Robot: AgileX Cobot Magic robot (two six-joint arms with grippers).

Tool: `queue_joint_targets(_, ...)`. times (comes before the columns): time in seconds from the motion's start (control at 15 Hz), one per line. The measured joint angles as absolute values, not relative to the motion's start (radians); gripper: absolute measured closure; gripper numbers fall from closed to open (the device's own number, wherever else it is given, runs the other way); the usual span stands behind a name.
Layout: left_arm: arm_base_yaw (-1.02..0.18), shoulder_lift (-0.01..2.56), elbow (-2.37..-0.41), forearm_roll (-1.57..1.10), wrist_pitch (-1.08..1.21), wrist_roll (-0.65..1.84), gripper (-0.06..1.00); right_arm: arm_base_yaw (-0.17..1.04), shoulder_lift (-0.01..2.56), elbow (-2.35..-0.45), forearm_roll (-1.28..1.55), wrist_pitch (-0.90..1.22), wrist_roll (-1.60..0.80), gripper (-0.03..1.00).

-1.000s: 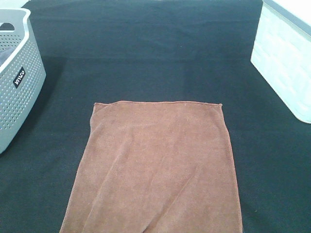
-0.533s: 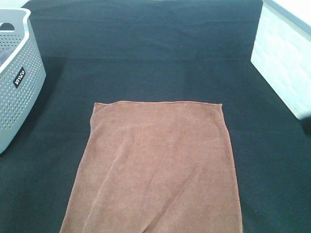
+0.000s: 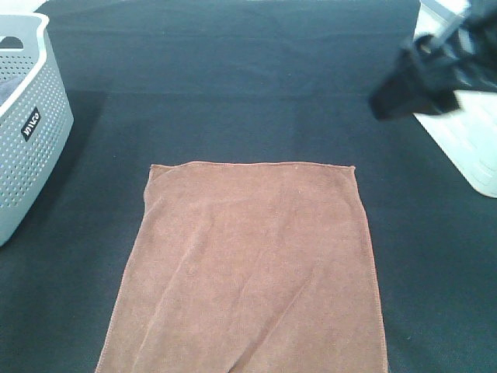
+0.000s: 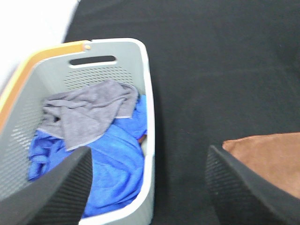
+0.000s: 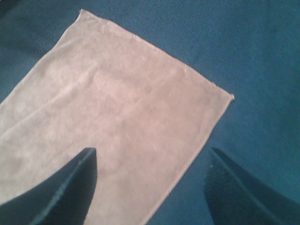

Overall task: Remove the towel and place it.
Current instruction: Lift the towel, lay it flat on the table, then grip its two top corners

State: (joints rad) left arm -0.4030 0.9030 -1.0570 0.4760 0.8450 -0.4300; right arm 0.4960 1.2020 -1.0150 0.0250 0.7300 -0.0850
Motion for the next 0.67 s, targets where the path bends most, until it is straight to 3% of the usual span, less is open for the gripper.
queue_joint_targets(0.2, -0.09, 1.075, -1.146, -0.1, 0.743, 0.072, 0.29, 0.495, 1.284, -1.078, 0.07, 0.716, -0.084, 0.35)
queue_joint_targets(0.33, 0.021, 1.241, -1.212, -0.564, 0.786, 0.443, 0.29, 0.491, 1.336, -1.141, 0.095, 0.708, -0.046, 0.36)
queue_joint_targets(0.53, 0.028, 1.334, -1.271, -0.627, 0.833, 0.495, 0.29, 0.474, 1.376, -1.196, 0.114, 0.727, -0.04, 0.36)
queue_joint_targets(0.6, 0.028, 1.411, -1.326, -0.631, 0.856, 0.501, 0.29, 0.37, 1.411, -1.236, 0.219, 0.757, -0.081, 0.36)
queue_joint_targets(0.67, 0.028, 1.411, -1.326, -0.631, 0.856, 0.501, 0.29, 0.37, 1.411, -1.236, 0.219, 0.757, -0.081, 0.36)
